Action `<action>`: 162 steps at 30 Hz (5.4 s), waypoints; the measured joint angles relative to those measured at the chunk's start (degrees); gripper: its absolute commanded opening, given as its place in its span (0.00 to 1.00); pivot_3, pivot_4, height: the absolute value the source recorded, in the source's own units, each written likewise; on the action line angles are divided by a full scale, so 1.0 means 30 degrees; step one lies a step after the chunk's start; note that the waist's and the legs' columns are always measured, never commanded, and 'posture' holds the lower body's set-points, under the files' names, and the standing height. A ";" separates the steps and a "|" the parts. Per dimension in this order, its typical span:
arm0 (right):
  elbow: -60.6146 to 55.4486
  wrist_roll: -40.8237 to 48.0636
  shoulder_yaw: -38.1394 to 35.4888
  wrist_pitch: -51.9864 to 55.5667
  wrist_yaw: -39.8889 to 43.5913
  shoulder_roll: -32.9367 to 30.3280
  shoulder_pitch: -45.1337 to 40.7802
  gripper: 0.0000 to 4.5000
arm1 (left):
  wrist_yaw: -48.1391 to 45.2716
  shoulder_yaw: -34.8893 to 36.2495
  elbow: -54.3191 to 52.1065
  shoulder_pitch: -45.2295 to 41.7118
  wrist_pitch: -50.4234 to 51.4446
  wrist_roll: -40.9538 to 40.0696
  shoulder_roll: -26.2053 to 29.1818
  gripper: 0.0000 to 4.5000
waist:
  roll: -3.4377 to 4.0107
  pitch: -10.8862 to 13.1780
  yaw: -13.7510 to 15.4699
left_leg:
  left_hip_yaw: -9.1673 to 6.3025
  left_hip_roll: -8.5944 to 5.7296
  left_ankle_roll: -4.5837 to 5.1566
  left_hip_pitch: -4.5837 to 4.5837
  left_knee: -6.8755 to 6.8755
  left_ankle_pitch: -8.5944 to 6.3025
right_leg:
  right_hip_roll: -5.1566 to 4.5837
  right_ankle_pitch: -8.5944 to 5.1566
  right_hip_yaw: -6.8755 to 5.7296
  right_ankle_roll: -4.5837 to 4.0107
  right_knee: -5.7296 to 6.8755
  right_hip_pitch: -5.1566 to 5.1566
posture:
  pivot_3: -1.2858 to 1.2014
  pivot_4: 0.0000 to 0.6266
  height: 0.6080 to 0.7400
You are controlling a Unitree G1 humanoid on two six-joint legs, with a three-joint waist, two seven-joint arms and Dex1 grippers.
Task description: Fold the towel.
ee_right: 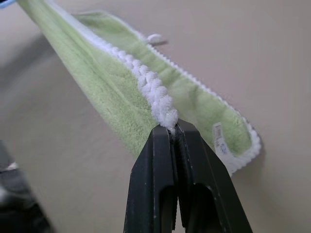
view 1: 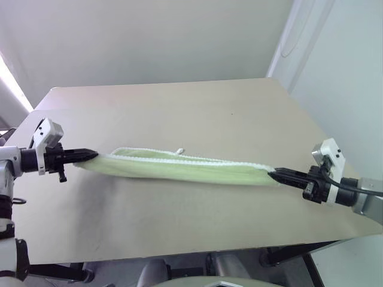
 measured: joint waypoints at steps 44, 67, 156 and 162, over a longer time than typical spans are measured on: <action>0.4106 -0.5623 0.6502 -0.2678 -0.2064 0.1645 -0.2204 0.01 | 0.6592 -0.2597 0.7086 -0.3874 -0.1940 0.2395 -0.4515 0.00 | -0.0076 -0.0012 0.0162 | 0.0008 -0.0020 -0.0003 0.0018 -0.0024 -0.0003 | -0.0008 -0.0018 0.0000 0.0016 -0.0037 0.0034 | 0.52 0.00 0.79; 0.5291 -0.0920 0.0916 0.2412 -0.3549 0.3672 -0.3467 1.00 | 0.7186 -0.0801 0.9185 -0.6966 -0.2712 0.1784 -0.4185 0.88 | -0.0084 -0.0012 0.0009 | 0.0002 -0.0017 -0.0002 0.0016 -0.0042 -0.0003 | 0.0002 0.0018 0.0004 0.0049 -0.0016 0.0031 | 0.52 0.00 0.79; 0.4741 1.6973 0.8228 0.5187 -1.8179 -0.1349 -0.7027 0.01 | 0.2887 -0.5719 -0.3991 -0.1266 0.0468 -0.0434 -0.5855 0.88 | 0.0048 -0.0016 0.0091 | -0.0001 -0.0018 0.0014 -0.0285 -0.0060 -0.0008 | 0.0009 0.0045 0.0057 0.0076 -0.0326 -0.0027 | 0.52 0.00 0.79; 0.5965 1.6050 0.9389 0.4456 -1.9670 0.1133 -0.7655 0.01 | 0.2959 -0.5732 -0.4040 -0.1121 0.0465 -0.0426 -0.5891 0.88 | 0.0054 -0.0017 0.0003 | 0.0000 -0.0012 0.0016 -0.0281 -0.0053 -0.0006 | 0.0028 0.0056 0.0062 0.0062 -0.0281 -0.0025 | 0.52 0.00 0.79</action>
